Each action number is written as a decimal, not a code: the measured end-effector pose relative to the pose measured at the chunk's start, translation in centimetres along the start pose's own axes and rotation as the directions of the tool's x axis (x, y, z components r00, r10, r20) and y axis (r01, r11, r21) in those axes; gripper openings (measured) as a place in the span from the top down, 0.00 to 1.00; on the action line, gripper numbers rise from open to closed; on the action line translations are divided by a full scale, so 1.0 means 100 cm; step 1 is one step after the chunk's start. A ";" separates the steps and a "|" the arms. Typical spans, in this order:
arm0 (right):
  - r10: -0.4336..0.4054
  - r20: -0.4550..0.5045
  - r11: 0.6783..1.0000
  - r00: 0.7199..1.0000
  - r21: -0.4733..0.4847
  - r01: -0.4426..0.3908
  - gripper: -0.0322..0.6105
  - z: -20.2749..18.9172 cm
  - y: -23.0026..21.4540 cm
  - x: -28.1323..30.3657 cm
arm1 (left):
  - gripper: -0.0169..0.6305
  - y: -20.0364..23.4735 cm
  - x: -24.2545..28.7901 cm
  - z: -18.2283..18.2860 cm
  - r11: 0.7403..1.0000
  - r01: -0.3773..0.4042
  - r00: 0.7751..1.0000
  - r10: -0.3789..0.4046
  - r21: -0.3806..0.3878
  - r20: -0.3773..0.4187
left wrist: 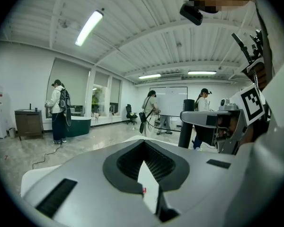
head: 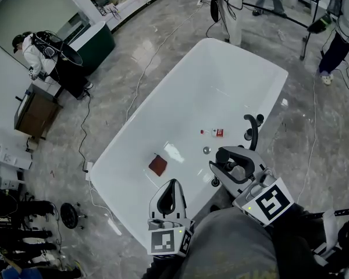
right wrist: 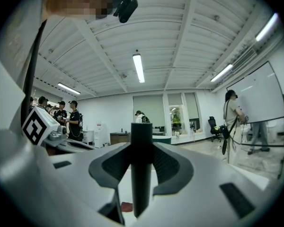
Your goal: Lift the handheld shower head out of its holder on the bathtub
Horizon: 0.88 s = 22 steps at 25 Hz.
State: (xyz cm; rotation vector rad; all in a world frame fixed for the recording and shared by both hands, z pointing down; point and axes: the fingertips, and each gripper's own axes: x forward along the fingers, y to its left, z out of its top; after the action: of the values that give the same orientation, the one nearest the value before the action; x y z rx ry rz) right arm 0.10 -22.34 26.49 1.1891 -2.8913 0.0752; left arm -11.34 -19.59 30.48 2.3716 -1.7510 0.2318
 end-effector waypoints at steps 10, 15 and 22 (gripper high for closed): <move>0.013 -0.037 1.000 0.999 0.005 -0.013 0.73 -0.008 0.009 0.029 | 0.97 0.025 0.004 -0.002 1.000 -0.006 1.000 0.006 -0.013 -0.010; 0.026 -0.039 0.999 0.999 -0.021 -0.027 0.73 -0.012 0.011 0.024 | 0.97 0.015 0.004 -0.014 0.999 0.033 0.999 -0.033 -0.023 -0.030; 0.021 -0.045 1.000 0.999 -0.015 -0.022 0.73 -0.013 0.007 0.034 | 0.97 0.018 0.013 -0.013 0.999 0.048 0.998 -0.049 -0.025 -0.036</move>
State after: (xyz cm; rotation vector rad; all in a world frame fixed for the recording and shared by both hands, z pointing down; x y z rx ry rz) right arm -2.78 -24.14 27.89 1.1391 -2.8613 0.0786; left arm -12.75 -20.96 32.18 2.3746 -1.6679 0.2444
